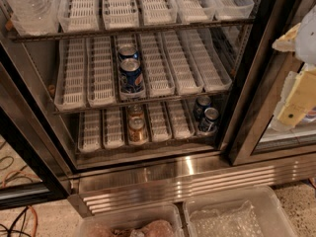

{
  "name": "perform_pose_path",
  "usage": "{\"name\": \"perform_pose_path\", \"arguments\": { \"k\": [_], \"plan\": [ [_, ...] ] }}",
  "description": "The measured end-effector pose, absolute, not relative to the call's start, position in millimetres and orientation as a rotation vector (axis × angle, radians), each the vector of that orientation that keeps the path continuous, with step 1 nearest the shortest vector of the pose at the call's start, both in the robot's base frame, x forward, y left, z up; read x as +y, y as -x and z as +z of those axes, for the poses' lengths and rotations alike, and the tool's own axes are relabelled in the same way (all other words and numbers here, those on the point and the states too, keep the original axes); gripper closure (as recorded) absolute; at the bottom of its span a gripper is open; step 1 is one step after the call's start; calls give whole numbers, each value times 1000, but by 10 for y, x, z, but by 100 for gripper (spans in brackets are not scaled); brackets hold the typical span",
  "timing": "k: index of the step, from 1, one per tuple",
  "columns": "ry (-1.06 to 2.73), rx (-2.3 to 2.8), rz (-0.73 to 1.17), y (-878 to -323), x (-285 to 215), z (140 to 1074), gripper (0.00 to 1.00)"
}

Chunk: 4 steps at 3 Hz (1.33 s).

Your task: Pick water bottle from top shelf of fridge

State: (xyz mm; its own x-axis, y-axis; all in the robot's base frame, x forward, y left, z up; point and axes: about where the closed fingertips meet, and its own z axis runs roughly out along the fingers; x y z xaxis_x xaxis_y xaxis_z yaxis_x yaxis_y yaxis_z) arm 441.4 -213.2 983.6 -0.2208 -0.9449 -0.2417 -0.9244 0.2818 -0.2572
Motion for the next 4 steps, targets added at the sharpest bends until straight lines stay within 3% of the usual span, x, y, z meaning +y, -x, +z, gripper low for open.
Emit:
{"name": "perform_pose_path", "arguments": {
  "k": [2,4],
  "plan": [
    [1578,1970,32,-4398,-1549,10598,0],
    [1602,1933,73,-4406,-1460,10608,0]
  ]
}}
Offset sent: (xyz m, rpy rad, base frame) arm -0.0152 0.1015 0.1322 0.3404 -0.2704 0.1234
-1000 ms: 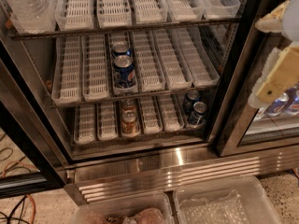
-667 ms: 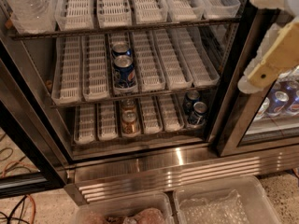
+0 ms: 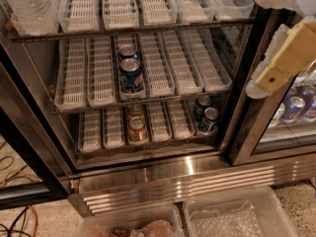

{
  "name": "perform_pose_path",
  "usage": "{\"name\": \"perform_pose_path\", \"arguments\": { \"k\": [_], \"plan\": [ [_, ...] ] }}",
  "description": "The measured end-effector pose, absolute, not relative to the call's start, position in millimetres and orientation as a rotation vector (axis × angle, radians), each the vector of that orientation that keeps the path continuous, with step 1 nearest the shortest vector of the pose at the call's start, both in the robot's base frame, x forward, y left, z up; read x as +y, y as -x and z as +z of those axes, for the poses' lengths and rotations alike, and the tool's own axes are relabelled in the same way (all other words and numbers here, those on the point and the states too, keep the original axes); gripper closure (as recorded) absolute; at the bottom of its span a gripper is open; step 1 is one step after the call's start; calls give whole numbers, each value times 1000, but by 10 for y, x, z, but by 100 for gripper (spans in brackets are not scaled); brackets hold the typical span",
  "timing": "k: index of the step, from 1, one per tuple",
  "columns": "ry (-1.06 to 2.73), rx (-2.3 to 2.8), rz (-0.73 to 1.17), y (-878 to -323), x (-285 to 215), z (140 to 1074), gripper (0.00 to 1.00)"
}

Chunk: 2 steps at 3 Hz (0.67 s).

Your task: Pick water bottle from top shelf of fridge

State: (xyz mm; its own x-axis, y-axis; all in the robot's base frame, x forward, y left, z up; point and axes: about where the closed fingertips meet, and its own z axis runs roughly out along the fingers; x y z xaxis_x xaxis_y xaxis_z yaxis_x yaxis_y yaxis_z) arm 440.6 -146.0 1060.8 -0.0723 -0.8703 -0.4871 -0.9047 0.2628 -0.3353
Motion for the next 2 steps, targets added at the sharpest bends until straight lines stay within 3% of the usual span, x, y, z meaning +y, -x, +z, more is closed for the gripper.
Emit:
{"name": "perform_pose_path", "arguments": {
  "k": [2],
  "plan": [
    [1453,1789,368,-4984,-636,10456,0]
  ]
}}
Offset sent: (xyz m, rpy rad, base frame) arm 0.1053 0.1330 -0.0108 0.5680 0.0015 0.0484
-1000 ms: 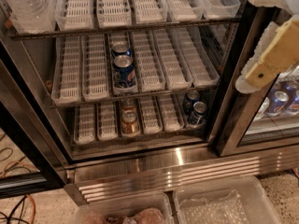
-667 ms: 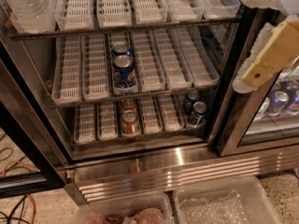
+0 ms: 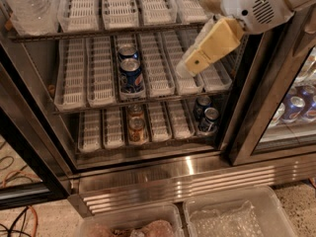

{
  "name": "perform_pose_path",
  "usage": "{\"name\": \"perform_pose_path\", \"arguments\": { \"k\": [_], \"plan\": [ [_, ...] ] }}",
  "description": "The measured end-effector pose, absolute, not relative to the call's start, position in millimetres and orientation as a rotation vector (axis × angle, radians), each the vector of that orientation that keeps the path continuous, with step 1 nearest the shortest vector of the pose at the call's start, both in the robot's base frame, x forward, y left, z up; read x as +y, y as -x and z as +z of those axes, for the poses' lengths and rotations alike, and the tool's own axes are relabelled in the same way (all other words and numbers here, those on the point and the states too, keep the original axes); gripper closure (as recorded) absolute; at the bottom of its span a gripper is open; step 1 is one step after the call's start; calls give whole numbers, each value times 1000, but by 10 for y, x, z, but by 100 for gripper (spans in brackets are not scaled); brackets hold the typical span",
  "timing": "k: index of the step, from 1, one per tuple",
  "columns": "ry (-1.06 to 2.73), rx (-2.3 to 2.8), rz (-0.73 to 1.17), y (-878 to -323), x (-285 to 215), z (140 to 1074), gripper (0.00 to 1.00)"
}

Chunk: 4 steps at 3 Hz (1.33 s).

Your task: Pick water bottle from top shelf of fridge

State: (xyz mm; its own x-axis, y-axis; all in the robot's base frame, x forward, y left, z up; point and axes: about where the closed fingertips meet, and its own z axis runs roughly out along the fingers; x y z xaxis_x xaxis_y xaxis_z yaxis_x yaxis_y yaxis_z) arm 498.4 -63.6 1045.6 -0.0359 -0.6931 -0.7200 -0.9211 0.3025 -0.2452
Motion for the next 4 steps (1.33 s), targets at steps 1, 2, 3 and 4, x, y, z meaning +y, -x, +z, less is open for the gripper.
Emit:
{"name": "perform_pose_path", "arguments": {
  "k": [1,2,3,4],
  "plan": [
    [1360,1668,514,-5208,-111,10709,0],
    [1352,1661,510,-5203,-99,10746,0],
    [1332,1649,523,-5184,-112,10766,0],
    [1306,1632,545,-5340,-3,10724,0]
  ]
}}
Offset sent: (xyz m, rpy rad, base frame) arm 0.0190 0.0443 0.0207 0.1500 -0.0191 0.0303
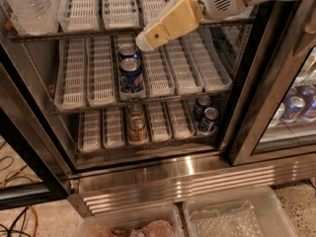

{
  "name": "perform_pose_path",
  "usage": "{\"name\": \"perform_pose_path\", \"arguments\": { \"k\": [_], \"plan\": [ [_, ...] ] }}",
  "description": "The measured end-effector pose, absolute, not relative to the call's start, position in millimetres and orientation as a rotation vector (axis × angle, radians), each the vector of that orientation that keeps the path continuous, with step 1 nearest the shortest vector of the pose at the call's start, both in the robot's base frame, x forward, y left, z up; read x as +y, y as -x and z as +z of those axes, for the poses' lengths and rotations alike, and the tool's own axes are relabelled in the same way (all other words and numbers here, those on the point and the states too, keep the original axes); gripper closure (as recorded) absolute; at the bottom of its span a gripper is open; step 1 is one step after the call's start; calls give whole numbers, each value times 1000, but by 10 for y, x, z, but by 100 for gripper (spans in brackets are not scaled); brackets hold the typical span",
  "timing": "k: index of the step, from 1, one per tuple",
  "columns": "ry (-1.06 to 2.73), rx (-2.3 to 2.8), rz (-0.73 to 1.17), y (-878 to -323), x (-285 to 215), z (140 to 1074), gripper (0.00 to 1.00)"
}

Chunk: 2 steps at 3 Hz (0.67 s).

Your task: Pick water bottle from top shelf of fridge

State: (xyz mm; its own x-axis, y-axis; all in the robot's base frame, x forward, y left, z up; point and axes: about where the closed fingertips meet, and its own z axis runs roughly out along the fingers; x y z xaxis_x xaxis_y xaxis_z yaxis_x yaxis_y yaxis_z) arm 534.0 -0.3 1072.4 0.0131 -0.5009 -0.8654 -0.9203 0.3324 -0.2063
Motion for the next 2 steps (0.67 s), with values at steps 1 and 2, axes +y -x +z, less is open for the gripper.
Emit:
{"name": "perform_pose_path", "arguments": {
  "k": [1,2],
  "plan": [
    [1281,1567,587,-5618,289,10718,0],
    [1270,1499,641,-5855,708,10704,0]
  ]
}}
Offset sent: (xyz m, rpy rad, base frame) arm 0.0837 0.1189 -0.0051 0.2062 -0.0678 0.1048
